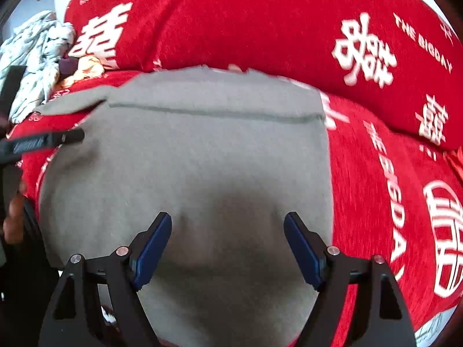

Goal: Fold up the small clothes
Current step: 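Move the left gripper toward the other sleeve's cuff, then grasp the other sleeve cuff with the left gripper, then carry the held sleeve across the chest toward the folded sleeve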

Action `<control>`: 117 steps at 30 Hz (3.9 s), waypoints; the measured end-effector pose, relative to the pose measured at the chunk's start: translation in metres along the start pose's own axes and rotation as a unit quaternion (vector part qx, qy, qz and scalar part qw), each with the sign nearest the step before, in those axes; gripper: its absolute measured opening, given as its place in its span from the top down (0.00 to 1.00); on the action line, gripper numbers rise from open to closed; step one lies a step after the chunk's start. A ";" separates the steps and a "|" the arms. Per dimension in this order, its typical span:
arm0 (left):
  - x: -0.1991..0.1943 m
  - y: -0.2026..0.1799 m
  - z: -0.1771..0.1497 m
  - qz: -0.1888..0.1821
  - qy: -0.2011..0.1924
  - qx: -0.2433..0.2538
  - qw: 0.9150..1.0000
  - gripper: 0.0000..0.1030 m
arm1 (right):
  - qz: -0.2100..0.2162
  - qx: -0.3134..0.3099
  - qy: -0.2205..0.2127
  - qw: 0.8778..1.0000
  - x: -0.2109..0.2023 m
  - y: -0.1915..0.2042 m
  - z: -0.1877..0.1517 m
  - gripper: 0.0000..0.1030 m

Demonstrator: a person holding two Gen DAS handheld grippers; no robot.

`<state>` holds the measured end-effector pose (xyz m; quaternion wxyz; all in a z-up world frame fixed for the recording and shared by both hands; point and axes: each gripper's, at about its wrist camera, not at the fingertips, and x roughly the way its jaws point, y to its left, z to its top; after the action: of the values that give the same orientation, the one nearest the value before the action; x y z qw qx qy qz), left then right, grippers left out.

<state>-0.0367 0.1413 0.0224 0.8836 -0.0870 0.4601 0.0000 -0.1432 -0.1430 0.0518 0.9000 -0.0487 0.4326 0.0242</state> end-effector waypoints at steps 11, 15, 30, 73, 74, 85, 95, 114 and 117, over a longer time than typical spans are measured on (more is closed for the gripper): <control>0.053 0.209 0.073 0.153 -0.023 -0.258 0.954 0.00 | 0.020 -0.097 0.020 0.995 0.030 0.081 0.033 0.20; 0.065 0.238 0.098 0.160 -0.037 -0.272 0.948 0.00 | 0.016 -0.124 0.031 0.992 0.038 0.100 0.037 0.20; 0.079 0.278 0.141 0.130 -0.080 -0.295 0.943 0.50 | 0.000 -0.148 0.050 0.988 0.065 0.135 0.093 0.20; 0.019 0.210 0.134 0.111 -0.114 -0.221 0.962 0.89 | 0.054 -0.095 0.042 0.993 0.156 0.197 0.213 0.19; 0.017 0.204 0.133 0.111 -0.113 -0.215 0.964 0.89 | 0.057 -0.089 0.043 0.993 0.155 0.193 0.213 0.19; 0.007 0.166 0.135 0.135 -0.103 -0.167 0.971 0.89 | 0.060 -0.064 0.050 0.995 0.147 0.170 0.197 0.19; -0.003 0.113 0.147 0.135 -0.099 -0.117 0.979 0.89 | 0.023 -0.011 0.057 0.998 0.145 0.099 0.180 0.19; -0.011 -0.101 0.147 0.098 -0.098 0.038 0.990 0.89 | 0.011 0.098 0.043 0.994 0.114 -0.046 0.149 0.19; -0.010 -0.140 0.140 0.087 -0.091 0.065 0.990 0.89 | 0.008 0.109 0.039 0.993 0.111 -0.065 0.146 0.19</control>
<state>0.0825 0.0254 0.1304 0.9224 0.0111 0.3823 0.0546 0.0451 -0.1916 0.0602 0.8819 0.0528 0.4681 -0.0178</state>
